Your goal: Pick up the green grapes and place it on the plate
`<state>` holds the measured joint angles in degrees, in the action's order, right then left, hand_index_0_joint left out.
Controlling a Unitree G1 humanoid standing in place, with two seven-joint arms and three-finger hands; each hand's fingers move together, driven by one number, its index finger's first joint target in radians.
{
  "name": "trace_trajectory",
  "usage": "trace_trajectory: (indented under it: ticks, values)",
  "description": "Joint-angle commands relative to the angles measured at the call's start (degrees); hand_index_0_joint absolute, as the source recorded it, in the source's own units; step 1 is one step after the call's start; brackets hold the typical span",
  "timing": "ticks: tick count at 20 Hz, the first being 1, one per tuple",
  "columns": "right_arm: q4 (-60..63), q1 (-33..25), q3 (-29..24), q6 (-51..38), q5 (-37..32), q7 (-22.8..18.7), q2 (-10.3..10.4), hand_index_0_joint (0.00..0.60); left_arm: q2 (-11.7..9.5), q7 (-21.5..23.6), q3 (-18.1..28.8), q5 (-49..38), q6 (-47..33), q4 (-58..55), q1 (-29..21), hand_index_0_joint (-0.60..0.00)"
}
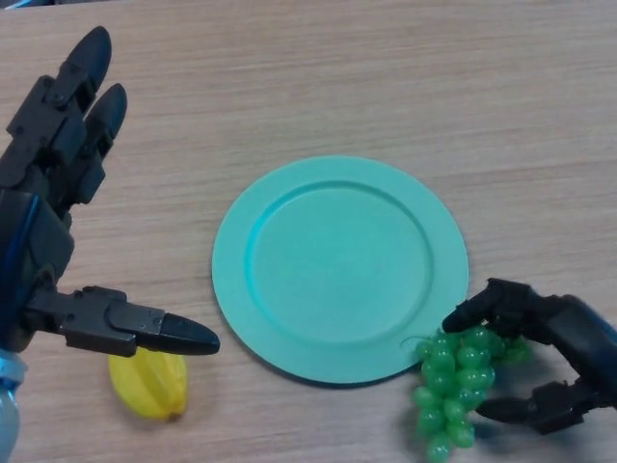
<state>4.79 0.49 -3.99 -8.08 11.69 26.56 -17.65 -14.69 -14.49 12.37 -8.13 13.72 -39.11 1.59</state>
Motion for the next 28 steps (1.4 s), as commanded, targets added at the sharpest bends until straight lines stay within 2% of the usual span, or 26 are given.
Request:
trace_trajectory:
  ticks: [1, 3, 5, 9, 13, 16, 18, 19, 20, 22, 23, 24, 25, 28]
  values:
    - [-7.11, -1.73, -6.12, 0.24, -10.47, 1.4, -1.71, 0.6, -1.22, 1.94, 3.07, -0.09, -9.93, -1.76, -1.08, 0.0]
    - [-12.7, -2.07, -7.83, 6.8, -14.52, 3.46, -2.18, 0.6, -1.31, 2.03, 3.2, -0.08, -9.83, -1.67, -1.14, 0.0]
    - [-19.6, -2.8, -8.89, 14.05, -17.96, 3.63, -2.27, 0.6, -1.35, 2.32, 2.98, 0.23, -9.73, -1.73, -1.36, 0.0]
    - [-31.57, -7.19, -6.35, 27.19, -19.33, 0.42, -2.1, 0.6, -1.35, 2.09, 2.89, 0.21, -9.63, -2.1, -1.38, 0.0]
    - [-38.99, -12.83, -1.9, 35.33, -19.29, -2.39, -1.15, 0.6, -1.57, 1.62, 3.75, -0.92, -9.19, -2.3, -1.4, 0.0]
    - [-41.74, -13.97, 0.29, 35.95, -17.2, -3.18, -0.35, 0.6, -1.81, 1.23, 4.83, -2.24, -9.19, -2.0, -1.4, 0.0]
    - [-42.85, -13.28, 1.11, 33.98, -13.33, -4.03, 0.12, 0.6, -1.86, 1.3, 5.18, -2.54, -9.63, -1.53, -1.35, 0.0]
    - [-42.59, -12.41, 1.5, 31.33, -8.93, -5.42, 0.23, 0.6, -1.86, 1.31, 5.38, -2.57, -10.14, -1.23, -1.23, 0.0]
    - [-42.98, -11.75, 1.22, 31.26, -8.08, -5.7, 0.63, 0.6, -1.89, 1.34, 5.44, -2.64, -10.21, -1.12, -1.25, 0.0]
    - [-43.46, -10.76, 0.97, 30.84, -7.2, -6.12, 1.02, 0.401, -1.97, 1.36, 5.5, -2.72, -10.19, -0.93, -1.33, 0.0]
    - [-43.76, -9.59, 0.92, 29.78, -6.35, -6.57, 1.23, 0.251, -2.07, 1.38, 5.46, -2.55, -10.25, -0.68, -1.47, 0.0]
    - [-44.04, -8.41, 0.86, 28.7, -5.42, -7.07, 1.45, 0.151, -2.16, 1.42, 5.4, -2.36, -10.29, -0.45, -1.62, 0.0]
    - [-44.77, -5.23, 0.89, 26.46, -2.05, -8.2, 1.89, 0.008, -2.34, 1.47, 5.07, -2.0, -10.21, -0.04, -2.0, 0.0]
    - [-44.27, -2.36, 1.63, 24.13, 4.62, -8.83, 2.23, 0.0, -2.44, 1.61, 4.84, -1.98, -9.82, 0.06, -2.33, 0.0]
